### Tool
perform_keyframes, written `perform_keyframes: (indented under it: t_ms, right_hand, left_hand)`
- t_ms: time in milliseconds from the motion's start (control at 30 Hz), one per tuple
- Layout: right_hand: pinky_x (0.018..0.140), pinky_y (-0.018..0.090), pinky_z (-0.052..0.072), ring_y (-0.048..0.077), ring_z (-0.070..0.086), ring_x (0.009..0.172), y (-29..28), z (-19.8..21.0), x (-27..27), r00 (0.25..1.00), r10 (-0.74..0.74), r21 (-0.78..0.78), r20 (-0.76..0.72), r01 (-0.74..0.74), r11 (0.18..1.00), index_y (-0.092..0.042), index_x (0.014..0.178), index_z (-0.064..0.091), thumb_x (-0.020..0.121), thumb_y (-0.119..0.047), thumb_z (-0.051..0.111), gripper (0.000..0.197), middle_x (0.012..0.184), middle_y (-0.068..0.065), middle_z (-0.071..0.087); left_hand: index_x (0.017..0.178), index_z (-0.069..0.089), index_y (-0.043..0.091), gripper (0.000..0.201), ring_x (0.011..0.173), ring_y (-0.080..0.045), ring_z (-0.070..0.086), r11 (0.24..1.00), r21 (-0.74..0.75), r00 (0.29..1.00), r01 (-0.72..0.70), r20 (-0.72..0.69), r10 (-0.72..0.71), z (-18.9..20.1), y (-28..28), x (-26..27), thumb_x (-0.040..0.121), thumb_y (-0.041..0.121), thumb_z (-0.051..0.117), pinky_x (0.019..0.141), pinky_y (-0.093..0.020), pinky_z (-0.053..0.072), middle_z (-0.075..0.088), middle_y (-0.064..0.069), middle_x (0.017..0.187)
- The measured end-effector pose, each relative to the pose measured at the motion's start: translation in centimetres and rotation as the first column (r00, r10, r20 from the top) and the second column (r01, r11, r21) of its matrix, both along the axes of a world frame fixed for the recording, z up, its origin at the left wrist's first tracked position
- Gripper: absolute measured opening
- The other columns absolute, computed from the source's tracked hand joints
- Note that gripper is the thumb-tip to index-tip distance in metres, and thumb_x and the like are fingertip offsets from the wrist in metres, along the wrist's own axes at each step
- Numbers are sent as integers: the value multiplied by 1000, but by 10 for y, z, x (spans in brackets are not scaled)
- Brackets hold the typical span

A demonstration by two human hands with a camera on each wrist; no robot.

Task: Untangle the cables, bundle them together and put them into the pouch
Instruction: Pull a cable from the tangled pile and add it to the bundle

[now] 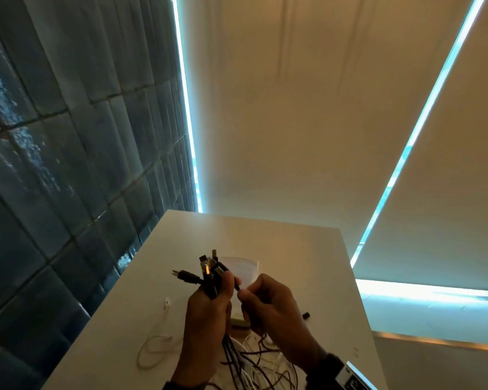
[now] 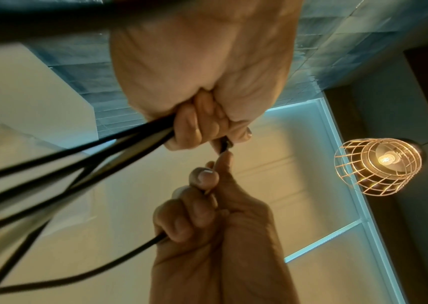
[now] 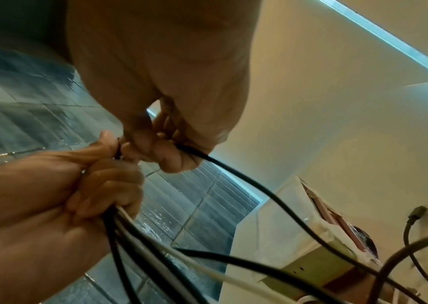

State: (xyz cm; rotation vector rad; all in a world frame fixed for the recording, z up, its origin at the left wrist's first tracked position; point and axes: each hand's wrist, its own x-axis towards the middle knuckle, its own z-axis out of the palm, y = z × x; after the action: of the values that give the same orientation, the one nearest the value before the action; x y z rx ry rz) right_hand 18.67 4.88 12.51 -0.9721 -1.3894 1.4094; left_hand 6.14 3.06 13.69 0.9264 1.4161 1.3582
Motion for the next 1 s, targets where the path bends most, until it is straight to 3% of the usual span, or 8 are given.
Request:
perform_keyframes:
  t_ms: [67,167,267,400,567,700,833,1000]
  right_hand:
    - [47,18,41,6,51,50,-3,1,-3,1000,-4,-2,-9,4,1000,6,91,56,89,-24,64,31,64,3,61]
    - [51,16,44,4,57,56,-6,1,-4,1000,17,-12,-26,-17,1000,11,96,56,91,-17,61,29,71,3,64]
    - [55,13,46,1,59,57,-10,0,-1,995,96,-36,-7,-96,995,11,92,57,93,-2,56,13,66,-3,64]
    - [53,11,48,0,60,53,-18,4,-4,993,121,-43,2,-121,992,11,91,58,92,2,55,10,57,-7,62]
    - [54,13,49,0,55,51,-20,7,-4,994,95,-17,-53,-96,995,13,91,58,94,3,52,12,63,4,51]
    - [60,14,51,2,63,61,-22,4,-4,993,117,4,-21,-117,993,15,93,60,95,3,50,15,66,-6,64]
    - [68,18,53,6,69,75,-20,-1,-6,990,133,-23,37,-132,991,10,98,66,97,-1,48,20,80,-5,73]
    - [63,16,43,0,52,60,-14,-22,-11,969,116,4,217,-120,993,-9,70,62,97,-9,54,28,62,-10,56]
  left_hand:
    - [95,70,17,37,57,-26,57,998,-2,997,70,11,-70,1,-1,1,80,48,54,46,-19,45,58,-9,62]
    - [91,70,16,41,77,-19,71,986,-33,987,163,16,-163,3,0,-3,76,50,53,58,-30,57,73,-5,86]
    - [80,67,12,51,50,-17,54,993,-23,993,116,-34,-117,5,2,-13,74,59,49,52,-32,49,55,3,54]
    - [65,54,11,55,41,-10,29,995,-64,997,75,-14,-76,7,2,-17,74,65,45,46,-25,23,34,4,45]
    - [75,54,9,37,44,-10,27,982,-26,978,187,103,-183,14,-6,-17,92,42,48,46,-25,24,32,5,48]
    - [83,58,8,34,47,-11,37,987,-1,987,159,19,-159,8,-6,-19,96,36,44,47,-26,34,39,4,49]
    - [82,60,1,40,76,-28,63,995,10,987,101,129,-101,12,-9,-18,98,33,42,71,-41,54,64,-18,79]
    - [68,44,10,37,45,-14,29,995,95,917,-41,400,-1,20,-11,-23,101,25,40,54,-33,34,29,-1,53]
